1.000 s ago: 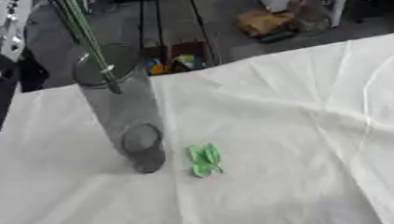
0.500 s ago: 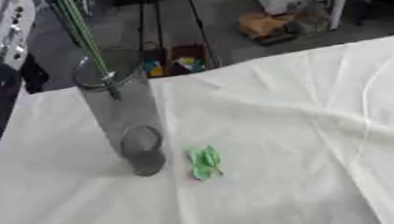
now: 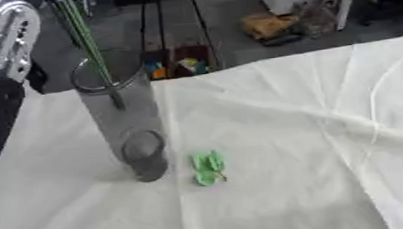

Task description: Arrange flowers into the vase.

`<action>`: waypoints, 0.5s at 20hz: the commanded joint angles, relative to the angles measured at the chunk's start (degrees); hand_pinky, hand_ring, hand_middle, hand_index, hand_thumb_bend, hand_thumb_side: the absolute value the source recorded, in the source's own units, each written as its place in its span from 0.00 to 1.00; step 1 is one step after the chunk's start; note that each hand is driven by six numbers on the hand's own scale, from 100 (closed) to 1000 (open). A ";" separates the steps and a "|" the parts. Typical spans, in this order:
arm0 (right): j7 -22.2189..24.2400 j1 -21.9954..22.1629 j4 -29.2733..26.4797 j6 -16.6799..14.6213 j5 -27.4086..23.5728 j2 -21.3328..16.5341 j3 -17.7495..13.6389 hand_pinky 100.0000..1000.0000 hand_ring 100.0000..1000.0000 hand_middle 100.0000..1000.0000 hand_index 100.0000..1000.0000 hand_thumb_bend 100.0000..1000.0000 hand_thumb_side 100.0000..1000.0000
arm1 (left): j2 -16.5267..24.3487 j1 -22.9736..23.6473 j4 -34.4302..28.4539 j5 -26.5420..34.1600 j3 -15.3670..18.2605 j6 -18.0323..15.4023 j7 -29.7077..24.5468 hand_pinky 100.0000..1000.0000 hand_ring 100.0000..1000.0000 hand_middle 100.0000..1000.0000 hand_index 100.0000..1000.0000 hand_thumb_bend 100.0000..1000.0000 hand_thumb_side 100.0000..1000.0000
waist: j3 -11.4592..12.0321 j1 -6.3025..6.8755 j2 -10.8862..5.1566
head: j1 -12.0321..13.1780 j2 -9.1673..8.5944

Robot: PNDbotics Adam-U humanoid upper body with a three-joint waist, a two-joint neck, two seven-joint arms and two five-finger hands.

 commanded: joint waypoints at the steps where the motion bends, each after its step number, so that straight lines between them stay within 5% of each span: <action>1: 0.02 -0.44 -0.91 0.01 -0.19 -0.55 -0.31 0.14 0.27 0.16 0.49 0.00 0.94 | 0.70 -0.78 -1.34 -0.86 0.04 0.18 -0.06 0.00 0.00 0.00 0.00 0.00 0.88 | -0.04 -0.48 -0.90 | -0.07 -0.75; 10: 0.15 -0.53 -0.91 0.05 -0.20 -0.41 -0.34 0.14 0.27 0.16 0.50 0.00 0.94 | 0.70 0.17 -1.80 -2.63 -0.51 -0.37 -0.76 0.00 0.00 0.00 0.00 0.00 0.88 | 0.04 -0.54 -0.68 | -0.18 -1.13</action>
